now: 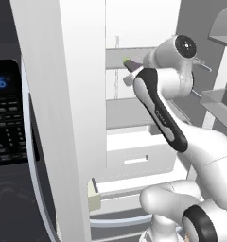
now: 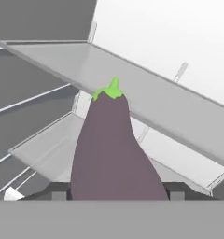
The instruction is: Place the cold items (eggplant and bell pepper) from the fridge in one tupperware on the dining counter. Place the warm items (hot dog and kebab skewer) in the stove area in another tupperware.
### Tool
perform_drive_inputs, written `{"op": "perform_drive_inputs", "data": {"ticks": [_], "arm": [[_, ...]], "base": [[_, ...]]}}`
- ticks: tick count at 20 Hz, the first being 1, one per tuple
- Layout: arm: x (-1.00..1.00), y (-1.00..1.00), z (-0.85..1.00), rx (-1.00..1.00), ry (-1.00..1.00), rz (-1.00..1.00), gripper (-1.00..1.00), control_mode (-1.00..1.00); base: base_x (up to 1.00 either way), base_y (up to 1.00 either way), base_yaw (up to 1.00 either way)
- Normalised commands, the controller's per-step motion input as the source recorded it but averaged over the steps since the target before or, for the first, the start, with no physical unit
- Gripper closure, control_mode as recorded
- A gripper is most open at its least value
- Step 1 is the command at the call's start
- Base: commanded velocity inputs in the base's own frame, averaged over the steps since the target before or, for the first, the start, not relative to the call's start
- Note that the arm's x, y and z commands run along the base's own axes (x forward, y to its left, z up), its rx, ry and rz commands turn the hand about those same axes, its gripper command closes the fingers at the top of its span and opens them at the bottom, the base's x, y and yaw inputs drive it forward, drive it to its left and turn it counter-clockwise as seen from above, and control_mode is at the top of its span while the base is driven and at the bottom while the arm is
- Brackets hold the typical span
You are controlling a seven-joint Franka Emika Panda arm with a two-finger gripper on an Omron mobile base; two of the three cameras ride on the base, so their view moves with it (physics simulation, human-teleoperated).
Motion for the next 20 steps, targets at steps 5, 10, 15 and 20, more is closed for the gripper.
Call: {"op": "perform_drive_inputs", "data": {"ticks": [5,10,15,20], "arm": [[-1.00,-0.01,0.00,0.05,0.00,-0.03,1.00,-1.00],[-1.00,-0.10,0.00,0.00,0.00,-0.07,1.00,-1.00],[-1.00,-0.19,0.00,0.01,0.00,-0.08,1.00,-1.00],[-1.00,-0.27,0.00,0.02,0.00,-0.06,1.00,-1.00]], "base": [[0.00,0.00,0.00],[0.00,0.00,0.00],[0.00,0.00,0.00],[0.00,0.00,0.00]]}}
